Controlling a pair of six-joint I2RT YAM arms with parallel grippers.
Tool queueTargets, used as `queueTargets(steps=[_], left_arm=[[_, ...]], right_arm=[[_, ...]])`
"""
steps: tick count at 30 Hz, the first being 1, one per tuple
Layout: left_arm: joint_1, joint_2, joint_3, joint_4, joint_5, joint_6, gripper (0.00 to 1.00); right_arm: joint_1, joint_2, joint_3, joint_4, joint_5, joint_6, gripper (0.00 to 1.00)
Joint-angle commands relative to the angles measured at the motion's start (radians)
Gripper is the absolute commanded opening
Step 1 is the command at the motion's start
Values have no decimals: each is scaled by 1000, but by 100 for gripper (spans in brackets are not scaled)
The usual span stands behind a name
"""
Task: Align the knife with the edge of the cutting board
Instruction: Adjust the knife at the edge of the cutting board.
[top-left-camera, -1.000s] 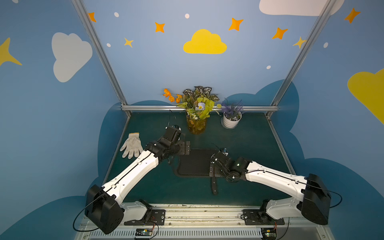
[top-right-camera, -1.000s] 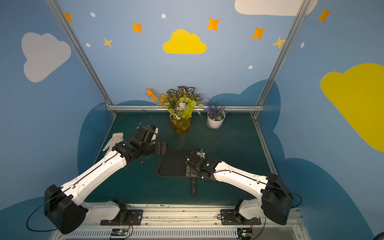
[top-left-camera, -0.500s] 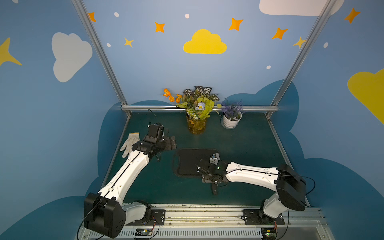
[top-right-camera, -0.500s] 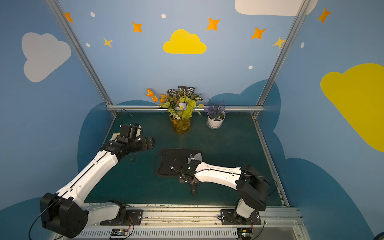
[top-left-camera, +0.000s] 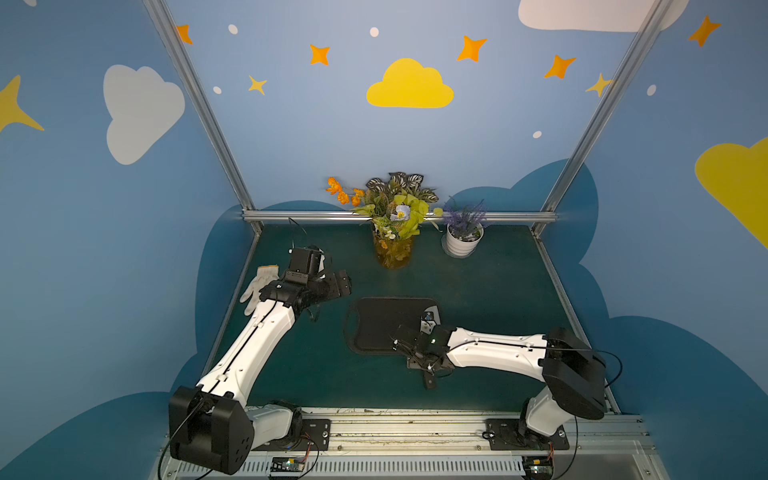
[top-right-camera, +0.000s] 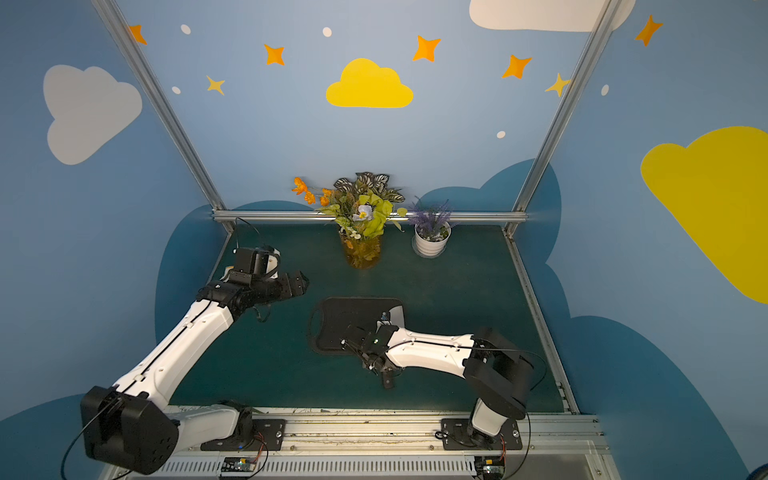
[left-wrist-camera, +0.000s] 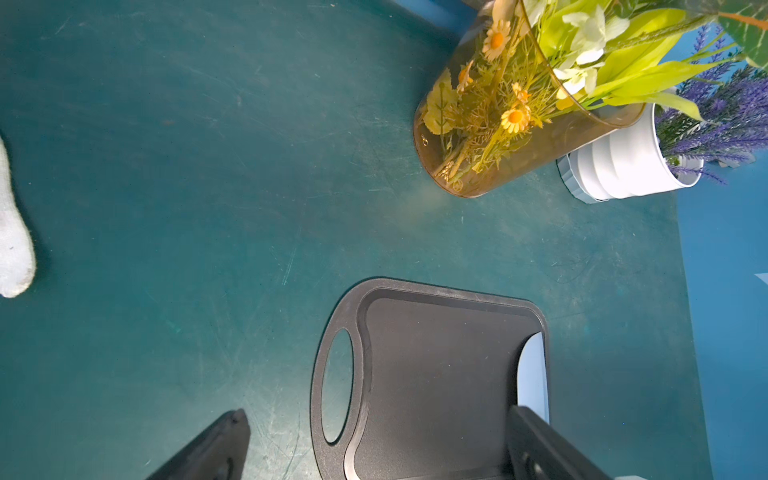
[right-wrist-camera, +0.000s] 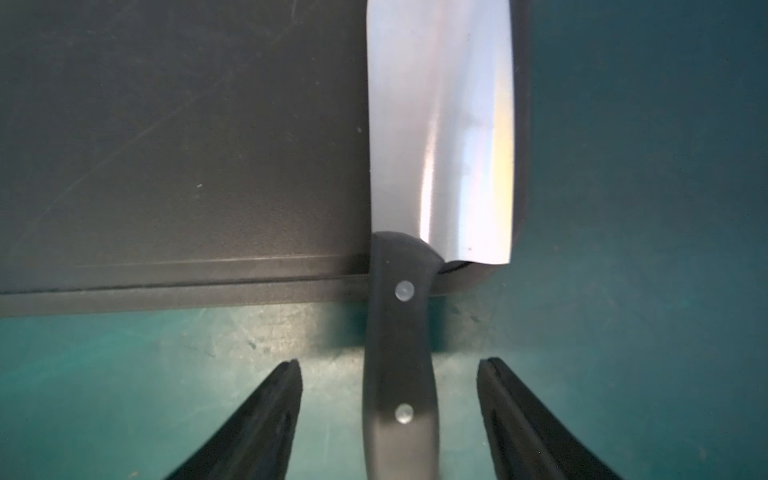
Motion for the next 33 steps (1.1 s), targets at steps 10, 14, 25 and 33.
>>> queueTargets(steps=[10,14,25,33], left_arm=[[6,1,0,0,-13,10,100],[7,3,0,-1,-13,10,100],[7,8,0,-4,-19,13,100],[7,3,-1,-4,-21,12,100]], right_arm=[[-19,52,-39,71,-30,-8,62],[-28,56,-51,91,-39,-12,58],[-48,59,-65,105,-35,-36,50],[-61,47,-72,102,-21,-56,44]])
